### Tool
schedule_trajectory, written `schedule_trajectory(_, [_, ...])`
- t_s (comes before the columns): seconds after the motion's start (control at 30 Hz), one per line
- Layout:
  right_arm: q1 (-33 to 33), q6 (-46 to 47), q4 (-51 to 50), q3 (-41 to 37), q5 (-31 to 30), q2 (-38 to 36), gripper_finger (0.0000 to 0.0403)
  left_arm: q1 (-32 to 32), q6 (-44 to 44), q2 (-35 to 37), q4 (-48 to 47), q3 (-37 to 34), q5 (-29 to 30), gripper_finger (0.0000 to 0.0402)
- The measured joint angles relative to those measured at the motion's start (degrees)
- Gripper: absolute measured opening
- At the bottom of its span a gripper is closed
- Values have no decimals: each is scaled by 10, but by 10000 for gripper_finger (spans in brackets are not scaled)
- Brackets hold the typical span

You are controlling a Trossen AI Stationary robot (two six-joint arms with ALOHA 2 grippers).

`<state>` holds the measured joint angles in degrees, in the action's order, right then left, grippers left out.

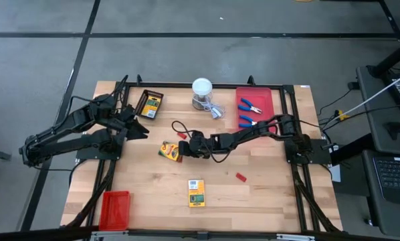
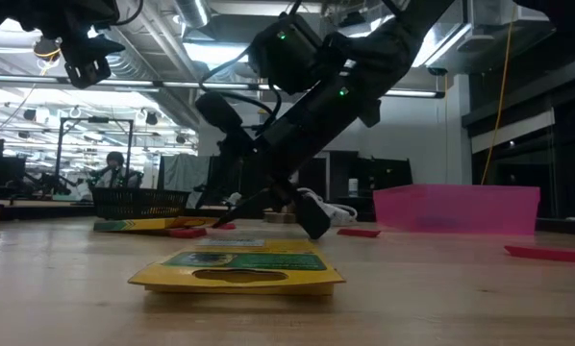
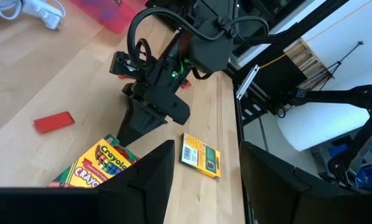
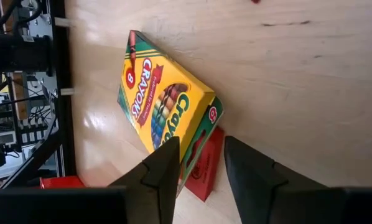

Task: Pick & Place School Supplies
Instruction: Put the crayon box into the black bin

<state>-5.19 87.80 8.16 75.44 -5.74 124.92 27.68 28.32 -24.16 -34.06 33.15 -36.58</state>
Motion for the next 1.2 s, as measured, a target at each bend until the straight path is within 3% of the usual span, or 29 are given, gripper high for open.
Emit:
schedule_trajectory(0.23, [0, -13, -4, 0, -7, 0, 108, 0, 0, 0, 0, 0, 0, 172])
schedule_trajectory(0.63, [0, -55, -5, 0, -22, 0, 7, 0, 0, 0, 0, 0, 1, 169])
schedule_trajectory(1.2, [-23, -59, 2, 0, -52, 1, 3, 0, 17, 0, 30, 0, 11, 166])
